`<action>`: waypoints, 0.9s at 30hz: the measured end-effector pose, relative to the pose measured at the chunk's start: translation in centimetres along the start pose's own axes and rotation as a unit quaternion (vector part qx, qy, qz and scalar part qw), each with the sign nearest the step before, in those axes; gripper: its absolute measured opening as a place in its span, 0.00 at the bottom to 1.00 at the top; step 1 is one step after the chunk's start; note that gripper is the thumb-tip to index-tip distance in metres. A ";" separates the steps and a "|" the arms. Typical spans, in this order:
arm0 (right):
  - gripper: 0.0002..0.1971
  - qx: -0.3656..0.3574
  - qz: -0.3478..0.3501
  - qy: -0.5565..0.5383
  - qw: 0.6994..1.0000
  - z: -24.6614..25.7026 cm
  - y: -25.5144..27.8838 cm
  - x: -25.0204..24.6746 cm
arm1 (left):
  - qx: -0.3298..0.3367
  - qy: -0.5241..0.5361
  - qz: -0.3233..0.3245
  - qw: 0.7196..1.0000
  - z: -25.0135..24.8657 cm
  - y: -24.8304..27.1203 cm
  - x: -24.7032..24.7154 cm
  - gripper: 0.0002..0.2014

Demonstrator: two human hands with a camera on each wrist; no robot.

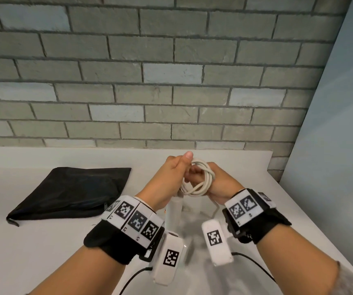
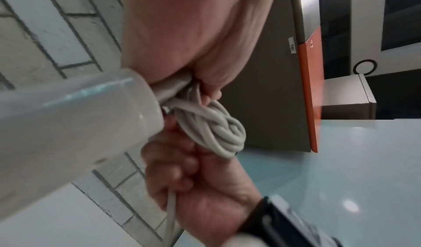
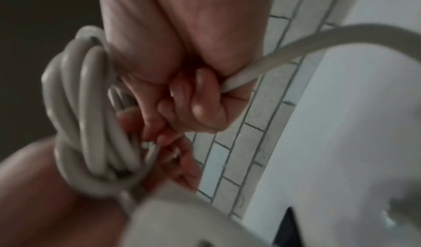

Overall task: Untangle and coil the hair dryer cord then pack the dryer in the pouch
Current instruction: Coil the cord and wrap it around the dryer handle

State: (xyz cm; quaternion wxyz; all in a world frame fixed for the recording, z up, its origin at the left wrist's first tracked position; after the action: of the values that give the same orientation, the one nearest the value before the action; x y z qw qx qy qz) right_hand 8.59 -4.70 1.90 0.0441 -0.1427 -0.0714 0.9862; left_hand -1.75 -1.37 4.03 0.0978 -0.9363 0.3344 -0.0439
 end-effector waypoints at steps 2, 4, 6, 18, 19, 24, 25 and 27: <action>0.10 0.010 0.026 -0.073 0.997 0.5 -0.4 0.1 | 0.016 -0.011 -0.003 1.000 0.1 -0.1 0.0 0.23; 0.14 0.036 0.054 -0.126 0.990 0.1 -0.4 0.3 | 0.037 -0.037 -0.022 0.998 0.3 -0.2 -0.3 0.19; 0.21 0.056 0.092 -0.211 0.972 -0.2 -0.1 0.5 | 0.047 -0.053 -0.052 0.996 0.6 -0.4 -0.9 0.15; 0.08 -0.015 -0.001 -0.080 0.997 -0.3 1.0 -0.3 | 0.133 -0.143 -0.110 0.974 0.4 0.2 -1.0 0.16; 0.07 -0.016 -0.008 -0.080 0.997 -0.3 1.0 -0.3 | 0.124 -0.145 -0.111 0.975 0.5 0.2 -1.0 0.16; 0.13 -0.127 -0.196 0.163 0.959 1.0 0.9 -1.7 | 0.055 -0.081 -0.082 0.992 -0.1 0.2 -0.7 0.15; 0.13 -0.169 -0.243 0.262 0.918 1.6 1.1 -1.9 | 0.055 -0.089 -0.076 0.992 -0.3 0.2 -0.6 0.15; 0.08 -0.259 -0.267 0.415 0.830 2.7 1.6 -1.4 | 0.063 -0.106 -0.066 0.990 -0.4 0.2 -0.4 0.14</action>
State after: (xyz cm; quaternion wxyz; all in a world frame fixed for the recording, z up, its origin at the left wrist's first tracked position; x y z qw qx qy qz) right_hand 9.02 -6.75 4.61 0.2927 -0.5201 -0.3342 0.7294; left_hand -2.21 -1.36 4.40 0.1889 -0.9475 0.2563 0.0284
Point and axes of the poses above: each hand's wrist, its own y-axis away from the middle knuckle, its own x-axis out of the palm, z = x × y, the point moved 4 cm from there along -y, towards the middle knuckle, and after that the axes turned 10 degrees about y, right-handed, at the moved point
